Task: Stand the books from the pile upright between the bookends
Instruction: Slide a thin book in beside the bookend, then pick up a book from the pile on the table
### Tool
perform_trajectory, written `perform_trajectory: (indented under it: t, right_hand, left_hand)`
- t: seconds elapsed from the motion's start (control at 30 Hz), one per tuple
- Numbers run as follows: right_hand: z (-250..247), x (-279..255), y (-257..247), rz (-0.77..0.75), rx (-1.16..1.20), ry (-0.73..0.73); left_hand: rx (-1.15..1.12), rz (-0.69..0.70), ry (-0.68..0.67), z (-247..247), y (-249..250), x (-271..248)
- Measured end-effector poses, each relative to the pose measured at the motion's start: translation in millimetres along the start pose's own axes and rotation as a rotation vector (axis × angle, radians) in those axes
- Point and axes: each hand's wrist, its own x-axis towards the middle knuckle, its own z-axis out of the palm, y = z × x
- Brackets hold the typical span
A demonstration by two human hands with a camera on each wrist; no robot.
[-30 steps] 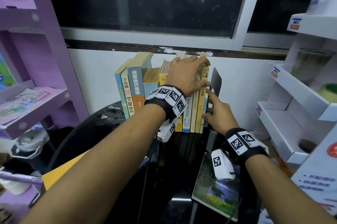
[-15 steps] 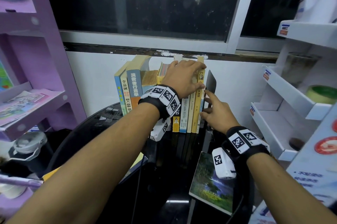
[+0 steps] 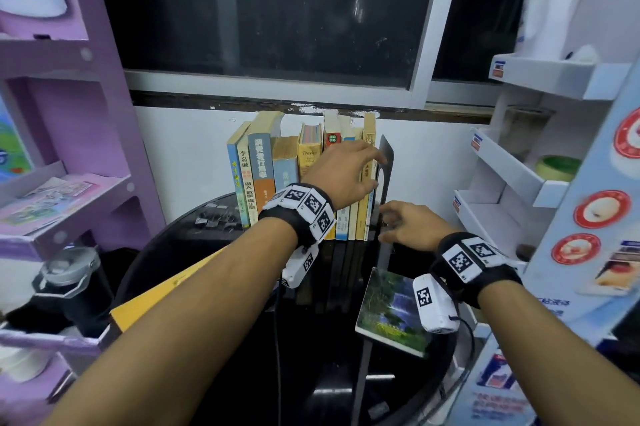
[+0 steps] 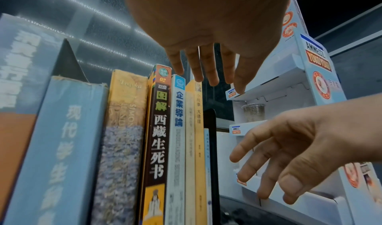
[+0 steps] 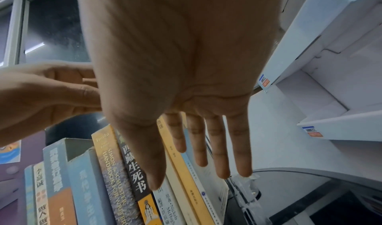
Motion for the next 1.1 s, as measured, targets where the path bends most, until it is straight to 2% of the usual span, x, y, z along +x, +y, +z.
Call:
perform_trajectory:
  t: [0.27,0.47,0.6,0.77,1.1]
  right_hand:
    - [11,-31,9,0.107,-0.156,-0.19]
    - [20,-48,20,0.183,-0.196,-0.256]
    - [29,-57,28,0.212,-0.181,-0.286]
    - [31,-63,35,0.219,-0.19,-0.261]
    - [35,-61,39,0.213,-0.15,-0.202]
  left_hand:
    - [-0.167,-0.16,-0.42,25,24,-42]
    - [-0.252,-0.28,-0.642,48,38,-60]
    - [-0.284,-0.303,-0.781,59,46,-67]
    - [-0.238,-0.306,-0.864,69,55,-69]
    - [-0.22,-0.32,-0.832,79,58,-72]
